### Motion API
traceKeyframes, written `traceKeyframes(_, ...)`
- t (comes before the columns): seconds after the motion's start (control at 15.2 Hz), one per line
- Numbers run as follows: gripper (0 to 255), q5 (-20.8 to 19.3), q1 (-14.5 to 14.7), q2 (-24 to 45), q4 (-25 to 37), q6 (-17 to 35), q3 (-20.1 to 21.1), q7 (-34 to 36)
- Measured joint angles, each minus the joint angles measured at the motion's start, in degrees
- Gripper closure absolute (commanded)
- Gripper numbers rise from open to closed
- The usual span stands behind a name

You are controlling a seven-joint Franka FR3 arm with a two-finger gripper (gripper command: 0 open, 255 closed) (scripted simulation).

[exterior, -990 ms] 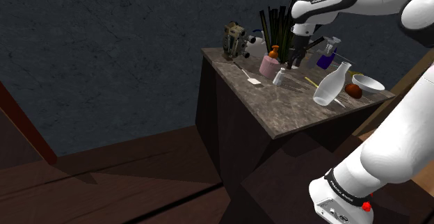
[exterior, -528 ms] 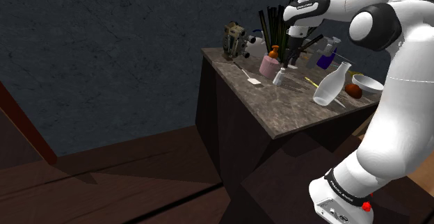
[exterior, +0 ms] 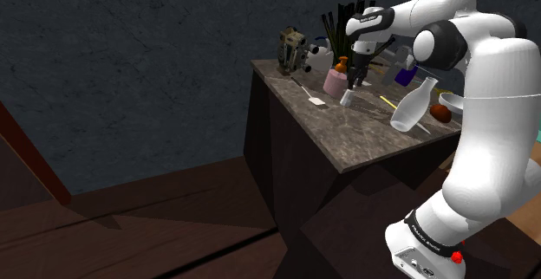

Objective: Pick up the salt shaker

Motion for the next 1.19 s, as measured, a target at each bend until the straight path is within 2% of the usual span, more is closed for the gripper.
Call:
traceKeyframes(0.13,0,0.2,0.0,0.6,-0.4,1.0,0.1,0.0)
traceKeyframes(0.2,255,0.3,0.0,0.7,-0.6,1.3,0.2,0.0)
traceKeyframes(0.86,255,0.3,0.0,0.8,-0.7,1.5,0.2,0.0)
traceKeyframes(1.19,255,-0.1,0.0,-0.1,0.9,-1.0,0.0,0.1)
